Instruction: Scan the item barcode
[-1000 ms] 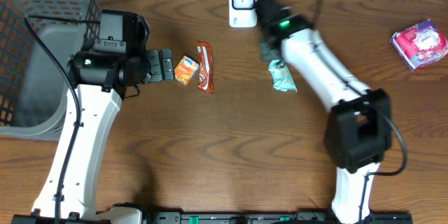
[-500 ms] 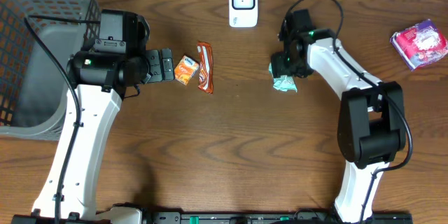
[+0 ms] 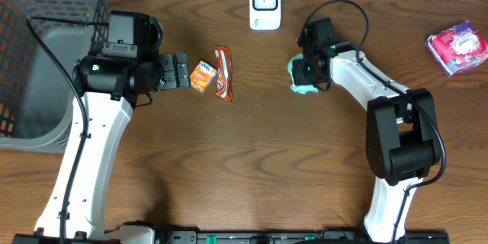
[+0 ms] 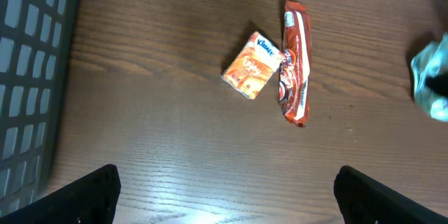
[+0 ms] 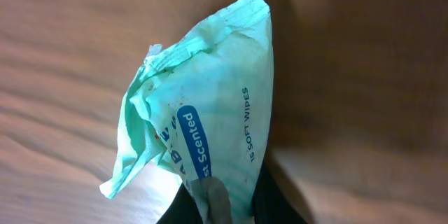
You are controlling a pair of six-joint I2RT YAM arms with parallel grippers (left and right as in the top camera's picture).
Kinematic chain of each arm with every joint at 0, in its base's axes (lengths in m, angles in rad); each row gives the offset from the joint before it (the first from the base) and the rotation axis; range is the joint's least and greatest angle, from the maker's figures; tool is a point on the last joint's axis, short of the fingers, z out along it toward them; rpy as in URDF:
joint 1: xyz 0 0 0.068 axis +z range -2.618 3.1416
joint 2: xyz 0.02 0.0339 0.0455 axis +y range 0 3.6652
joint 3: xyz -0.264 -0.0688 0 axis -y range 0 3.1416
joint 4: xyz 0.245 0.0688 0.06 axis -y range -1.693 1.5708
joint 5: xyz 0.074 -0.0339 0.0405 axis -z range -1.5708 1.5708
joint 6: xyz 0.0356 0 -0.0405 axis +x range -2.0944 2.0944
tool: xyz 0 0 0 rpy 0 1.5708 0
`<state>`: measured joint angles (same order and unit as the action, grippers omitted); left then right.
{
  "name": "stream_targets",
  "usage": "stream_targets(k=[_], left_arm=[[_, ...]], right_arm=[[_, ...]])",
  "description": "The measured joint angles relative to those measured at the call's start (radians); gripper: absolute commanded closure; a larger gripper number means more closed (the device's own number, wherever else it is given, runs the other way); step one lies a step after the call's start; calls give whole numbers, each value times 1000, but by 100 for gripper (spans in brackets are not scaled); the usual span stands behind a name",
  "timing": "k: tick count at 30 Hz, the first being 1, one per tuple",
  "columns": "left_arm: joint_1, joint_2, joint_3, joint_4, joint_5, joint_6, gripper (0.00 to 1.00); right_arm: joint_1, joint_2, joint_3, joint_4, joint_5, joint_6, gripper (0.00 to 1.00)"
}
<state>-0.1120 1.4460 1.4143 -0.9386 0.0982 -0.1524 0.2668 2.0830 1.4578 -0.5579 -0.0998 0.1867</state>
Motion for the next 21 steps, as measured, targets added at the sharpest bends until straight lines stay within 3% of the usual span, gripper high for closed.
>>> stream_targets(k=[10,21], left_arm=[[0,0,0,0,0,0,2],[0,0,0,0,0,0,2]], right_arm=[[72,0,127,560,0,43,99],[150,90,130,782,251,176,99]])
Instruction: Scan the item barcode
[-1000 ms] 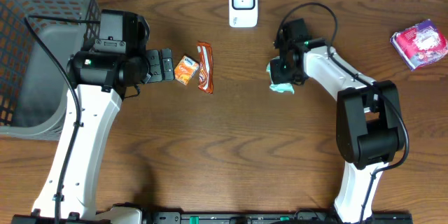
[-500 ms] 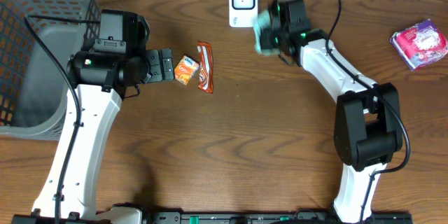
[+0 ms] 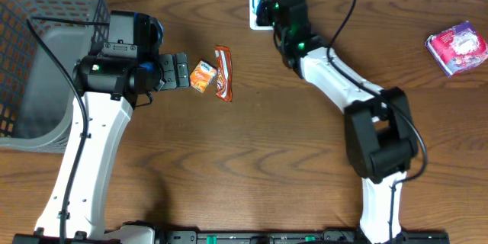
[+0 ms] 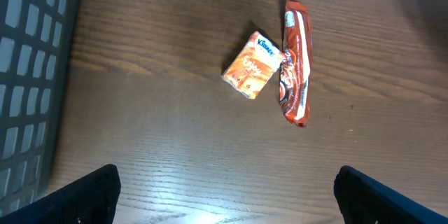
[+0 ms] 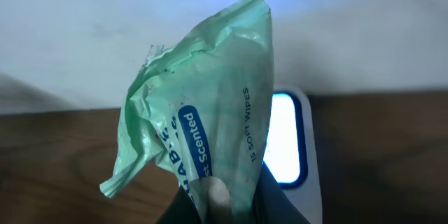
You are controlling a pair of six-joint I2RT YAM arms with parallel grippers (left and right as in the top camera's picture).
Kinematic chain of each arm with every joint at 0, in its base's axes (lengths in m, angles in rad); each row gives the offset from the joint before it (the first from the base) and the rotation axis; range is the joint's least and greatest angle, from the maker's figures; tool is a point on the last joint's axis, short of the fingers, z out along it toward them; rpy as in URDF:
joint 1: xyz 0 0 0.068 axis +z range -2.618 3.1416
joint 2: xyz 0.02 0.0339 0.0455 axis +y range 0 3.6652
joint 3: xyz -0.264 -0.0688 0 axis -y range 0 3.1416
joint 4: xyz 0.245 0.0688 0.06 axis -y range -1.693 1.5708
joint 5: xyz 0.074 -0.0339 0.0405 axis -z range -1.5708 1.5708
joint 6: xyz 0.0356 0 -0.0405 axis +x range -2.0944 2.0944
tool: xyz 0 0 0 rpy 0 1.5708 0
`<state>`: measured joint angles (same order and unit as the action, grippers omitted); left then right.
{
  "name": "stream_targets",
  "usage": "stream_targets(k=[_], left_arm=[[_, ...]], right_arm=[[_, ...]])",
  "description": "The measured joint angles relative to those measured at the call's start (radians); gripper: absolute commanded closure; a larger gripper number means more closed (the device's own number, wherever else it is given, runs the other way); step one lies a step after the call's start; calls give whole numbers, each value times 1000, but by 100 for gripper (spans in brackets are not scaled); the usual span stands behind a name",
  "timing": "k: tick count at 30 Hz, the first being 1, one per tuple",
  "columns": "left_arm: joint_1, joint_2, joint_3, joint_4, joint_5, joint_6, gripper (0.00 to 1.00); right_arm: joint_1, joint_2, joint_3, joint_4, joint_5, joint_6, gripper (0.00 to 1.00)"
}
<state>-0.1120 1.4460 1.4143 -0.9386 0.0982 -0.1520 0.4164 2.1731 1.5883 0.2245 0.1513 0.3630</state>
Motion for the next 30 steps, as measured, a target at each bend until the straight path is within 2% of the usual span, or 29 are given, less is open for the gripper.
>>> stream_targets(k=[7,12,20,27,30], left_arm=[[0,0,0,0,0,0,2],[0,0,0,0,0,0,2],[0,0,0,0,0,0,2],[0,0,0,0,0,0,2],[0,0,0,0,0,0,2]], right_arm=[[-10,103,0,60,4,50,99],[-27,109,15,-46,8,1,99],[-175,-18,52,-446,211,-45,99],[-478,-172,93,-831,383,-42,99],[-592,-177,92,-1017,422,47,99]])
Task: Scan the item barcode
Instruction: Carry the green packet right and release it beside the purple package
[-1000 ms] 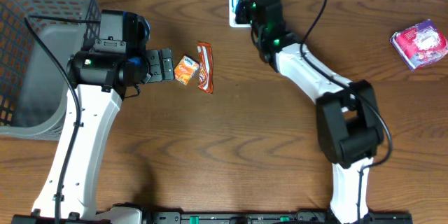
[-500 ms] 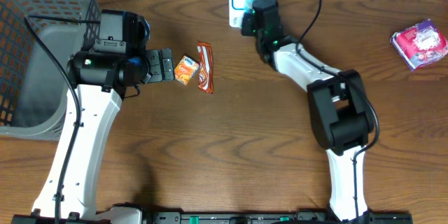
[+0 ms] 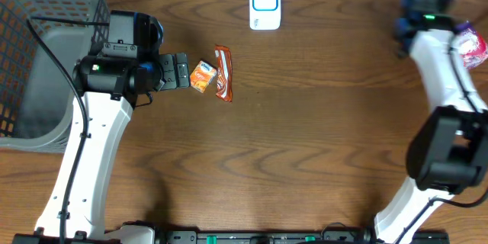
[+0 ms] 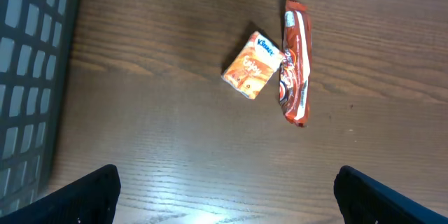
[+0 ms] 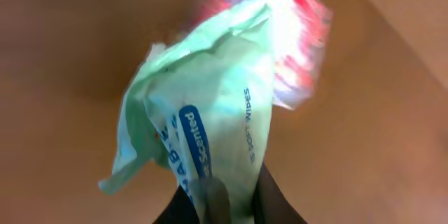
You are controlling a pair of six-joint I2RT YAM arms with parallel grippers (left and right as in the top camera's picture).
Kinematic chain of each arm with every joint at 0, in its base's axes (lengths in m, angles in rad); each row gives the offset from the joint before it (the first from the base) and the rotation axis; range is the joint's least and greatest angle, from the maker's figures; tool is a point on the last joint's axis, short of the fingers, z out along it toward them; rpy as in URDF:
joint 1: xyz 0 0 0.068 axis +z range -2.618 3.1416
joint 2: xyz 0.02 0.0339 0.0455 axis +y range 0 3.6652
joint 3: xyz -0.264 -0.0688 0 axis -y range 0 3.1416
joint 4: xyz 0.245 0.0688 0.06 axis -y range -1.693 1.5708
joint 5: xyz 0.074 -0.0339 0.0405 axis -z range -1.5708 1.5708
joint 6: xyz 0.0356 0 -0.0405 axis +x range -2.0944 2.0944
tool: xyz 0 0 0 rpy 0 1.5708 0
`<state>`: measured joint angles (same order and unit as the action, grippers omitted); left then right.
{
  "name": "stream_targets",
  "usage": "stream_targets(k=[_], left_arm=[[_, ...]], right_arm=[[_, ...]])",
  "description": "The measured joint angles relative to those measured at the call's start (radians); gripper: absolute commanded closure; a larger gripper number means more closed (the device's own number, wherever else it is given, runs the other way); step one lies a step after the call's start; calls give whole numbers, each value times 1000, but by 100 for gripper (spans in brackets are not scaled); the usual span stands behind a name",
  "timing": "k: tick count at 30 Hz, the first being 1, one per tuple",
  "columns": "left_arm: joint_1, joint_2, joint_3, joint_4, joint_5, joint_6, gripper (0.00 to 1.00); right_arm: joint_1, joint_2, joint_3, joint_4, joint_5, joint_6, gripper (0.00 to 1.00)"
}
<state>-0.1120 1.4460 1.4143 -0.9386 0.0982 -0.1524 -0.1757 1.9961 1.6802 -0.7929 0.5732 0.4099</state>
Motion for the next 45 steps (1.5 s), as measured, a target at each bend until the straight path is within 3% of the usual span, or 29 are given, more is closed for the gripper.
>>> stream_targets(k=[4,10,22,34,38,42,43,44,45], left_arm=[[0,0,0,0,0,0,2],[0,0,0,0,0,0,2],[0,0,0,0,0,0,2],[0,0,0,0,0,0,2],[0,0,0,0,0,0,2],[0,0,0,0,0,0,2],[0,0,0,0,0,0,2],[0,0,0,0,0,0,2],[0,0,0,0,0,0,2]], right_arm=[[-102,8,-39,-120,3,224,99],[-250,10,-119,-59,-54,397,99],[-365,10,-283,385,-272,393,98],[-358,78,-288,414,-303,394,98],[-358,80,-290,454,-317,395,83],[-356,105,-290,536,-401,397,83],[-355,115,-290,544,-426,397,77],[-352,131,-290,547,-463,397,60],[-351,136,-290,547,-470,399,51]])
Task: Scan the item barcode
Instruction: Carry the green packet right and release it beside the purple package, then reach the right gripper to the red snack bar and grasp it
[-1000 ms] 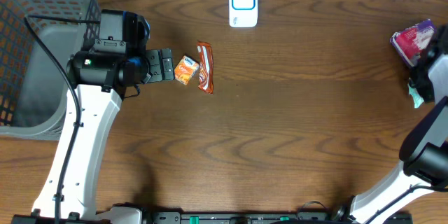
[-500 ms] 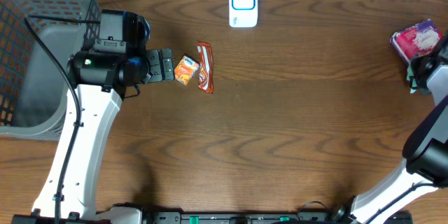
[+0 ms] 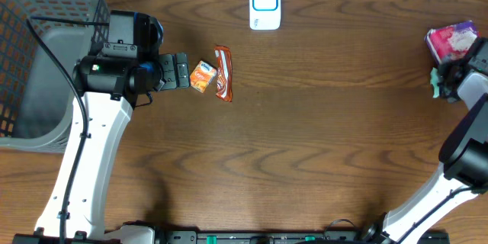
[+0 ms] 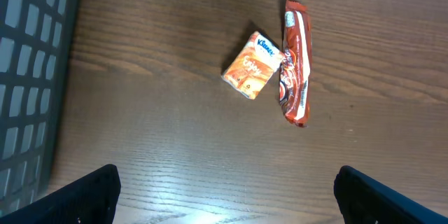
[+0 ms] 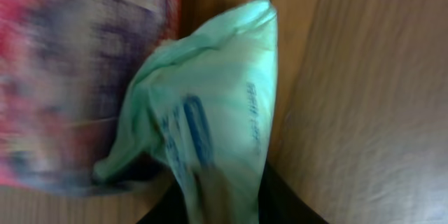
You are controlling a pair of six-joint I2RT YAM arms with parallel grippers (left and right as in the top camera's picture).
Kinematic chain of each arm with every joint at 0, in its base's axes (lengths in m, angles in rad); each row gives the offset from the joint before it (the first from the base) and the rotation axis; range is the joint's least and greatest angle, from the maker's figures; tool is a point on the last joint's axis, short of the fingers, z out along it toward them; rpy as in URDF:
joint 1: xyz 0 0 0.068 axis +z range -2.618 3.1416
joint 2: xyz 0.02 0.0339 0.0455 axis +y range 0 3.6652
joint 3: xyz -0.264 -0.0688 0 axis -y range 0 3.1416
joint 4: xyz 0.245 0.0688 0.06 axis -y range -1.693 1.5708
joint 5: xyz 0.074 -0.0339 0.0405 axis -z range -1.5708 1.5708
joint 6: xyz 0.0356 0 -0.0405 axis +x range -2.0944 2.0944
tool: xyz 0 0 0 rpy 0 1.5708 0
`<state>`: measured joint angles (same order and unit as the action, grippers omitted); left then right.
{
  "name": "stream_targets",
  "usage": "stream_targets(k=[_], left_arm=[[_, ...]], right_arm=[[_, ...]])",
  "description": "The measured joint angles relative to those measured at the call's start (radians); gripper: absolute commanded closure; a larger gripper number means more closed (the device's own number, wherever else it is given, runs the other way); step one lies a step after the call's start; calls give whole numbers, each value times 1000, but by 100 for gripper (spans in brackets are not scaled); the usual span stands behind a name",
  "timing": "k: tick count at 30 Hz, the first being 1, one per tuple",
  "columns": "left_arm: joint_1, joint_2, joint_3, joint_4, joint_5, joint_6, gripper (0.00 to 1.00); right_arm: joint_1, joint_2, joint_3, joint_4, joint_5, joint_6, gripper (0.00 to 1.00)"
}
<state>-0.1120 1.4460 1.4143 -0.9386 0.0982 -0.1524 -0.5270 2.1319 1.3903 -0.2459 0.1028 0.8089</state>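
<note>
My right gripper is shut on a mint-green pack of wipes, held at the table's far right edge just below a pink and purple pack; the green pack barely shows overhead. The white barcode scanner stands at the back middle. My left gripper is open over bare wood, short of an orange tissue pack and a red snack bar.
A dark mesh basket fills the left side of the table. The pink pack lies right against the held wipes in the right wrist view.
My right gripper has come down from the back right corner to just below the pink pack, still holding the wipes. The left arm has not moved.
My right gripper held the green wipes over the table near the scanner. Then it held them up in front of the lit scanner. After that it was at the far right by the pink pack, and now sits beside that pack. The left gripper stayed open throughout.
</note>
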Motion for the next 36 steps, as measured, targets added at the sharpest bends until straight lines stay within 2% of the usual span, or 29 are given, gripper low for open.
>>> stream_targets(k=[1,5,8,9,11,18,23,28,36], left_arm=[[0,0,0,0,0,0,2],[0,0,0,0,0,0,2],[0,0,0,0,0,0,2],[0,0,0,0,0,0,2],[0,0,0,0,0,0,2],[0,0,0,0,0,0,2],[0,0,0,0,0,0,2],[0,0,0,0,0,0,2],[0,0,0,0,0,0,2]], right_arm=[[2,5,1,5,-23,0,43],[6,-18,6,-15,-63,-5,38],[5,-63,5,-17,-101,-15,30],[6,-82,5,-17,-111,-23,24],[6,-159,5,-16,-129,-29,1],[27,-464,8,-26,-145,-59,1],[74,-586,15,-125,-310,-121,1],[222,-571,16,-167,-558,-151,1],[621,-360,16,-138,-576,-182,1]])
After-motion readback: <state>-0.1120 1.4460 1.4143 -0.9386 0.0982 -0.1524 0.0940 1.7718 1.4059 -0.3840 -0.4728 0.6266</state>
